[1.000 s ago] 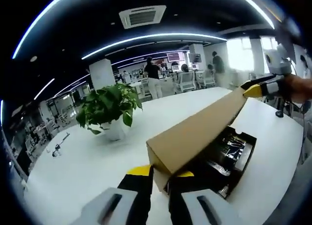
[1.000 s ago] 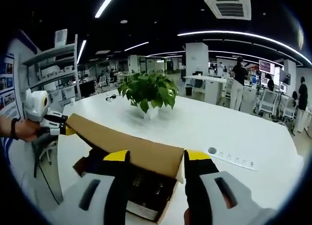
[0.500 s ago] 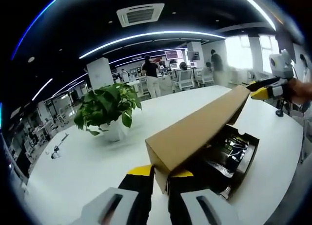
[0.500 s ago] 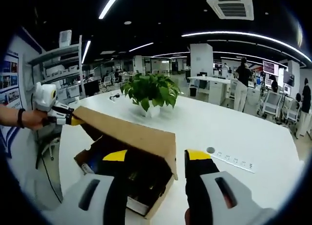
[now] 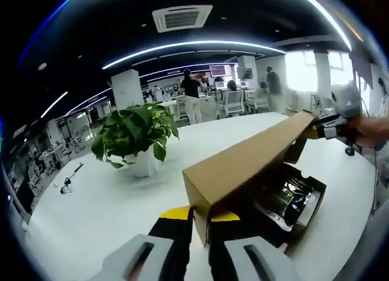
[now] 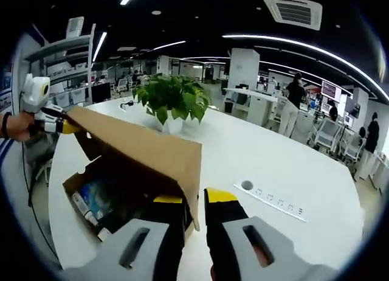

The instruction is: Operate the shoe box by opening the lid, removing the specified soft item, and placing it in the target area until the item is outside and the box remains undamaged.

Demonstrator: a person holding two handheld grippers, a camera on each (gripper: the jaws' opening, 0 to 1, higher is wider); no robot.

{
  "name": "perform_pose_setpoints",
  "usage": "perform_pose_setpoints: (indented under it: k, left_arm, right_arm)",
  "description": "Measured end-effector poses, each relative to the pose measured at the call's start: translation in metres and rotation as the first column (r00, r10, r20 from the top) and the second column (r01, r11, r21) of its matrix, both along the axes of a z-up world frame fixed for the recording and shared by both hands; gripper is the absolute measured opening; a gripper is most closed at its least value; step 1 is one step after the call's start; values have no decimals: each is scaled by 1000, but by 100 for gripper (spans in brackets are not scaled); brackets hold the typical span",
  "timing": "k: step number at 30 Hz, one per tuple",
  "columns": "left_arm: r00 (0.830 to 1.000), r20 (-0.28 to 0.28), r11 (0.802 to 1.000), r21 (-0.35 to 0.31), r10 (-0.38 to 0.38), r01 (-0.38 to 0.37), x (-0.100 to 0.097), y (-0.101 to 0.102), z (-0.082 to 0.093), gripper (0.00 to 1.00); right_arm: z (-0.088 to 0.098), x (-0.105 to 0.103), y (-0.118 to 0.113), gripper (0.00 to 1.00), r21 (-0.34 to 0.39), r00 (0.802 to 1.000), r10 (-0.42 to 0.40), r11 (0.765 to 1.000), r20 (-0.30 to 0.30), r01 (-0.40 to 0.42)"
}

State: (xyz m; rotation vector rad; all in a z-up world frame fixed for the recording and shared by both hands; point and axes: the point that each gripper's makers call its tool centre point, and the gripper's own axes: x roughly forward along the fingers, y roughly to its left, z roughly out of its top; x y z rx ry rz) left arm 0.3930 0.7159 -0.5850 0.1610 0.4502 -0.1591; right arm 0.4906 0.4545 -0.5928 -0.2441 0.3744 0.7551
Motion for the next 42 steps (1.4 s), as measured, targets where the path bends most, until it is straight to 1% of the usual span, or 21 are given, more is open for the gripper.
perform_pose_setpoints:
  k: [7, 10, 13, 20, 25, 33, 42]
  left_arm:
    - [1000, 8, 1000, -5, -1, 1, 8, 4, 0, 7]
    - [1000, 16, 1000, 16, 3, -3, 13, 5, 0, 7]
    - [1000, 12, 1000, 23, 9, -9, 18, 7, -2, 7]
    - [1000, -14, 1000, 12, 10, -9, 25, 11, -15, 6]
    - [999, -49, 1000, 12, 6, -5, 27, 13, -28, 6]
    - [996, -90, 1000, -1, 3, -3, 30, 15, -46, 5]
    - [994, -113, 1000, -20, 10, -12, 41, 20, -56, 5]
  right_arm:
    - [-2, 8, 3, 4, 15, 1000, -7, 1000, -4, 7]
    - [-4, 13, 4, 3, 1, 1000, -3, 1000, -2, 3]
    - [-4, 18, 5, 2, 11, 1000, -11, 1000, -6, 11]
    - [-7, 28, 8, 2, 17, 1000, -18, 1000, -15, 18]
    - [-21, 34, 8, 1, 9, 999, -24, 1000, -49, 25]
    - [-33, 41, 10, 0, 14, 995, -48, 999, -84, 49]
    - [-45, 52, 13, 1, 10, 993, -51, 999, -107, 52]
